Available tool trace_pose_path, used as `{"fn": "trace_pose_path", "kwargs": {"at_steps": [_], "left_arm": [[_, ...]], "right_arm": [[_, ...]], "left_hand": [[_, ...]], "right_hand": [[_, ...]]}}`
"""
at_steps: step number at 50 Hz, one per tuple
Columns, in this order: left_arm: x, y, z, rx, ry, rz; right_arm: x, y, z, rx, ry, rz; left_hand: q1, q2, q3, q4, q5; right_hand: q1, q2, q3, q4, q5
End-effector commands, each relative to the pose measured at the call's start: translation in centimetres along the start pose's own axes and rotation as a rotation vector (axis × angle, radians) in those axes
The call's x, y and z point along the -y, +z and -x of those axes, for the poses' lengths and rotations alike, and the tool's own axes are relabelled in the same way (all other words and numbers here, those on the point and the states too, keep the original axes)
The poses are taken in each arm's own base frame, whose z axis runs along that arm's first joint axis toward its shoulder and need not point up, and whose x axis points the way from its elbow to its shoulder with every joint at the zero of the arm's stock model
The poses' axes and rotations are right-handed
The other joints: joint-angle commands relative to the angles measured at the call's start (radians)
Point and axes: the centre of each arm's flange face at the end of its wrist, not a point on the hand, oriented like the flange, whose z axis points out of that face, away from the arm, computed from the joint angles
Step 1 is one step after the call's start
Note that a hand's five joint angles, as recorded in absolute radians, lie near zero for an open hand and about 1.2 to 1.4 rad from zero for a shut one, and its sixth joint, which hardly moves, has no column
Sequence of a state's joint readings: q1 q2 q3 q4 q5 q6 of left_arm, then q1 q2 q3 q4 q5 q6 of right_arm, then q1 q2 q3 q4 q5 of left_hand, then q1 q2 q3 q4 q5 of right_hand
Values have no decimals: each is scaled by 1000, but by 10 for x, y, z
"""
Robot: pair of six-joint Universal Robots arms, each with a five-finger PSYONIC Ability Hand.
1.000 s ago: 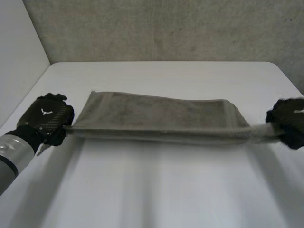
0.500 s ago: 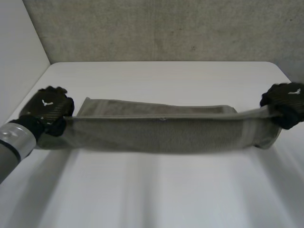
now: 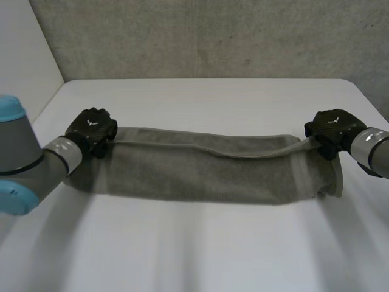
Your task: Fold the towel.
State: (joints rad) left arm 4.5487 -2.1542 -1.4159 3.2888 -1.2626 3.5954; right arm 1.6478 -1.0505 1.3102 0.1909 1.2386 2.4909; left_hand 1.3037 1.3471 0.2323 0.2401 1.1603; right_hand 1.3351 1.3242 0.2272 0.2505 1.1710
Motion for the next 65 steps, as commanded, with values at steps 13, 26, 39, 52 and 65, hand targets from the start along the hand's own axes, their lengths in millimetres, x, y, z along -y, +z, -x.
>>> {"fn": "trace_pose_path", "kwargs": {"at_steps": [13,26,39,52,65], "left_arm": [[-13,73,5,40,35,-67],[-14,86,1,68,47,-79],[-11,88,6,114,52,-77],[20,75,16,161,63,-123],[23,45,31,163,42,-50]], "right_arm": [[-19,51,-9,-77,52,-48],[-34,72,-5,-66,60,-32],[-28,76,-8,-142,35,-64],[-12,64,-9,-163,20,-102],[-5,39,-12,-177,26,-97]], "left_hand": [[93,49,-58,-66,61],[-211,-255,-58,-66,-242],[-931,-975,-58,-66,-962],[-940,-984,-58,-66,-972],[-932,-975,-58,-66,-963]], "right_hand": [[61,72,-53,-76,51],[61,72,-53,-76,51],[-904,-893,-53,-76,-915],[-1161,-1150,-53,-76,-1171],[-1161,-1150,-53,-76,-1171]]}}
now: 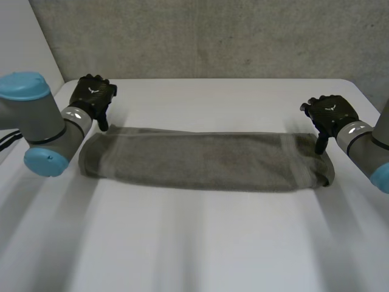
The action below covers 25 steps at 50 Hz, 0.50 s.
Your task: Fold the towel.
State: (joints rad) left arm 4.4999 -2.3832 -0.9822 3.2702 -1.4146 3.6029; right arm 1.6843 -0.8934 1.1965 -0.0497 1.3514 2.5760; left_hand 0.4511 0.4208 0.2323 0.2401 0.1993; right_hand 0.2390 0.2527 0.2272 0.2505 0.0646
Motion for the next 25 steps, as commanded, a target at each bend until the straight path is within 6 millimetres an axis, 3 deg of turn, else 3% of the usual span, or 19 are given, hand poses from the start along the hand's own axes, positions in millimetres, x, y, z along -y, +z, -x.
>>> {"fn": "trace_pose_path", "kwargs": {"at_steps": [1,5,11,25], "left_arm": [[-6,-23,10,-13,-14,82],[-8,-34,10,-24,-20,110],[-16,-34,13,-19,-20,131],[-59,4,9,-64,76,224]], "right_arm": [[2,-15,-4,-6,8,15],[4,-22,-3,-2,9,16],[5,-27,-1,8,10,17],[-8,-24,6,34,16,50]], "left_hand": [[-79,-49,-58,-66,-2],[-70,-40,-58,-66,7],[-53,-22,-58,-66,25],[-12,19,-58,-66,66]], "right_hand": [[-64,-78,-53,-76,-65],[-64,-78,-53,-76,-65],[-64,-78,-53,-76,-65],[-64,-78,-53,-76,-65]]}}
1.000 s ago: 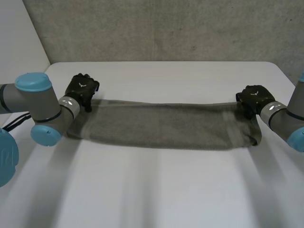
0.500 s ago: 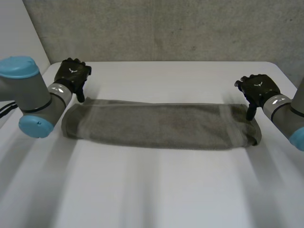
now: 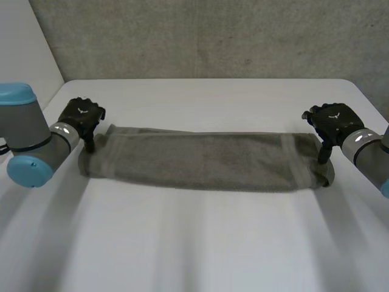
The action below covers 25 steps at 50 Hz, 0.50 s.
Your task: Fold the towel.
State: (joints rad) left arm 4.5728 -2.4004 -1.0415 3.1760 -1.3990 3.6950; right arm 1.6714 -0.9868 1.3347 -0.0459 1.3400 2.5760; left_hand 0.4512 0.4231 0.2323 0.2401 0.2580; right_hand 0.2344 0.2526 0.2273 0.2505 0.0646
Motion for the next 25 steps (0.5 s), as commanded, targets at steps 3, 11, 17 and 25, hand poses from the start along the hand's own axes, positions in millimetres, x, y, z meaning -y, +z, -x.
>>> {"fn": "trace_pose_path", "kwargs": {"at_steps": [3,11,17,25], "left_arm": [[-19,25,-6,-39,24,66],[-23,38,-7,-30,28,49],[-21,45,-4,-8,33,27],[-18,59,3,37,44,-12]], "right_arm": [[-5,1,3,11,2,12],[-8,2,4,15,2,19],[-9,2,5,18,2,20],[-11,3,6,22,2,27]], "left_hand": [[-12,16,-58,-66,7],[21,49,-58,-66,39],[209,237,-58,-66,227],[235,263,-58,-66,254]], "right_hand": [[-60,-78,-53,-76,-65],[-60,-78,-53,-76,-65],[-60,-78,-53,-76,-65],[-60,-78,-53,-76,-65]]}}
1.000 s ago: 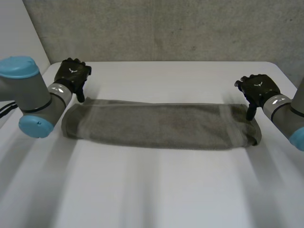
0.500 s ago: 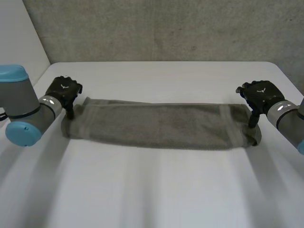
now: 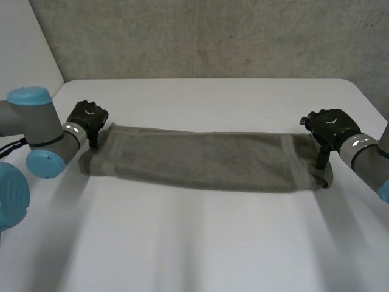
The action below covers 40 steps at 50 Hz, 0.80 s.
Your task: Fold the towel.
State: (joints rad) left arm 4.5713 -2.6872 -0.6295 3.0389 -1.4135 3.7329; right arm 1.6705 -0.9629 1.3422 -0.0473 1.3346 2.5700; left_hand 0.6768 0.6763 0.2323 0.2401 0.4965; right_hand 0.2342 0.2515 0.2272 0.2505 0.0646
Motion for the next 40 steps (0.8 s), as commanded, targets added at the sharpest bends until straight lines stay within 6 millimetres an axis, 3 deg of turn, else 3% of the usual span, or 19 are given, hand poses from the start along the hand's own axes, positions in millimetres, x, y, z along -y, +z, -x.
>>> {"fn": "trace_pose_path", "kwargs": {"at_steps": [1,8,14,21,23,26,27,28,30,33,36,40], "left_arm": [[4,8,5,33,7,-29],[10,6,11,64,10,-28],[24,-12,10,40,5,-17],[44,-48,17,26,-38,-5],[57,-74,24,36,-119,-26],[62,-85,26,44,-155,-42],[67,-99,26,45,-187,-62],[67,-99,26,45,-188,-62],[75,-123,25,43,-207,-104],[75,-133,23,34,-210,-111],[68,-154,6,-7,-215,-109],[58,-161,-6,-25,-216,-97]], "right_arm": [[-2,0,1,3,1,4],[0,0,0,-3,4,1],[7,-5,-6,-20,8,-4],[28,-34,-23,-20,86,2],[32,-42,-21,13,102,15],[35,-58,-14,89,127,48],[35,-65,-11,112,131,63],[34,-70,-8,123,132,74],[33,-74,-5,135,134,79],[22,-82,8,168,139,114],[8,-85,20,196,114,144],[-10,-77,29,179,48,119]], "left_hand": [[9,10,-58,-66,15],[-5,-5,-58,-66,0],[-26,-25,-58,-66,-20],[-46,-46,-58,-66,-41],[-64,-64,-58,-66,-58],[-64,-64,-58,-66,-58],[-64,-64,-58,-66,-58],[-64,-64,-58,-66,-58],[-70,-69,-58,-66,-64],[-70,-69,-58,-66,-64],[-79,-78,-58,-66,-73],[-82,-81,-58,-66,-76]], "right_hand": [[-60,-77,-53,-76,-65],[-60,-77,-53,-76,-65],[-60,-77,-53,-76,-65],[-60,-77,-53,-76,-65],[-60,-77,-53,-76,-65],[-60,-77,-53,-76,-65],[-60,-77,-53,-76,-65],[-60,-77,-53,-76,-65],[-60,-77,-53,-76,-65],[-60,-77,-53,-76,-65],[-60,-77,-53,-76,-65],[-60,-77,-53,-76,-65]]}}
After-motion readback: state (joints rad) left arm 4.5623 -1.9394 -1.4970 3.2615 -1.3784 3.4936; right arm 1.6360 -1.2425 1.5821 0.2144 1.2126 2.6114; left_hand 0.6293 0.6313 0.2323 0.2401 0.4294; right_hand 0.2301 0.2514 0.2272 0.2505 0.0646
